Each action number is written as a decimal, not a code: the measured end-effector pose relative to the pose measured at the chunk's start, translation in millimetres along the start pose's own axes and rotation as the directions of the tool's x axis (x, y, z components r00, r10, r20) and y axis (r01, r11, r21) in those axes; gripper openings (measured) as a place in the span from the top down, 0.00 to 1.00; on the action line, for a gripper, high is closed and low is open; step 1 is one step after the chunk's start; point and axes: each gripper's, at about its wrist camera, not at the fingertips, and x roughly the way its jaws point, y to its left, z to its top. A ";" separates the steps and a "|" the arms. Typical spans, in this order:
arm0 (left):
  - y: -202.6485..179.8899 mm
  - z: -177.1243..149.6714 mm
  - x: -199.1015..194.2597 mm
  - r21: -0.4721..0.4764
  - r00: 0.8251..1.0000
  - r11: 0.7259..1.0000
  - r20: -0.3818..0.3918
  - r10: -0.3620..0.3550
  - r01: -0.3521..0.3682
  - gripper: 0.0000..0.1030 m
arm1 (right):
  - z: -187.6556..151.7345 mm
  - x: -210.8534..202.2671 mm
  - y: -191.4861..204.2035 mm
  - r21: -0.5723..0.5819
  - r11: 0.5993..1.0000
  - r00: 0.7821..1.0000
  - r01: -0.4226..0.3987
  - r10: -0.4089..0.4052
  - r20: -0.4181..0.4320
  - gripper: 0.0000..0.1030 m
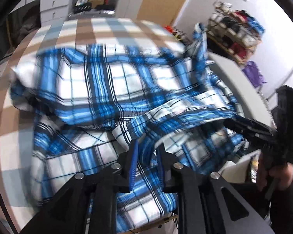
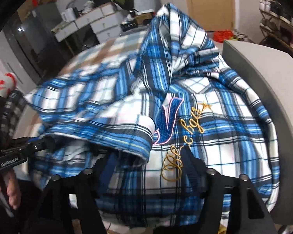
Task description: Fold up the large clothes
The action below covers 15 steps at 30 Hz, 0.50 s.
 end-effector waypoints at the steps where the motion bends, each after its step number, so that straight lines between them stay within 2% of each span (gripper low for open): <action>1: 1.0 1.2 -13.6 0.008 1.000 1.000 0.030 -0.004 0.004 0.79 | 5.6 -9.9 -3.5 -0.007 1.000 1.000 -0.020 0.020 0.019 0.30; 2: 4.8 0.7 -25.1 0.004 0.997 1.000 0.073 -0.007 0.007 0.77 | 12.8 -19.3 -5.7 -0.016 1.000 0.999 -0.022 0.023 0.045 0.29; 3: 9.6 4.1 -41.2 -0.021 0.989 1.000 0.148 -0.001 0.004 0.77 | 18.4 -27.4 -5.5 -0.024 1.000 0.997 -0.016 0.017 0.073 0.25; 4: 15.2 9.5 -54.7 -0.049 0.976 0.999 0.219 0.001 0.010 0.69 | 26.7 -33.6 -5.2 -0.029 1.000 0.995 -0.012 0.015 0.099 0.18; 5: 19.2 15.4 -62.1 -0.066 0.965 0.997 0.263 -0.009 0.028 0.45 | 41.8 -40.5 -5.1 -0.035 0.999 0.991 -0.006 0.011 0.133 0.15; 7: 28.7 30.6 -70.7 -0.106 0.937 0.992 0.347 -0.022 0.063 0.12 | 72.7 -43.3 -1.5 -0.047 0.998 0.984 0.033 -0.024 0.175 0.11; 8: 35.1 36.2 -70.8 -0.130 0.923 0.990 0.384 -0.008 0.063 0.12 | 83.5 -41.1 0.9 -0.052 0.997 0.982 0.051 -0.041 0.184 0.11; 9: 40.3 44.0 -67.5 -0.153 0.917 0.987 0.398 0.016 0.049 0.12 | 105.2 -31.7 5.7 -0.065 0.994 0.981 0.089 -0.076 0.180 0.11; 10: 46.2 51.3 -59.2 -0.179 0.920 0.983 0.391 0.036 0.038 0.12 | 120.4 -20.2 10.2 -0.074 0.991 0.981 0.116 -0.103 0.163 0.11; 12: 57.2 55.6 -37.6 -0.237 0.930 0.971 0.363 0.056 0.033 0.12 | 147.1 8.9 14.4 -0.075 0.984 0.983 0.161 -0.153 0.106 0.11; 15: 75.3 51.4 -3.4 -0.327 0.963 0.944 0.265 0.046 0.045 0.12 | 175.0 53.6 17.2 -0.051 0.979 0.980 0.196 -0.195 0.028 0.13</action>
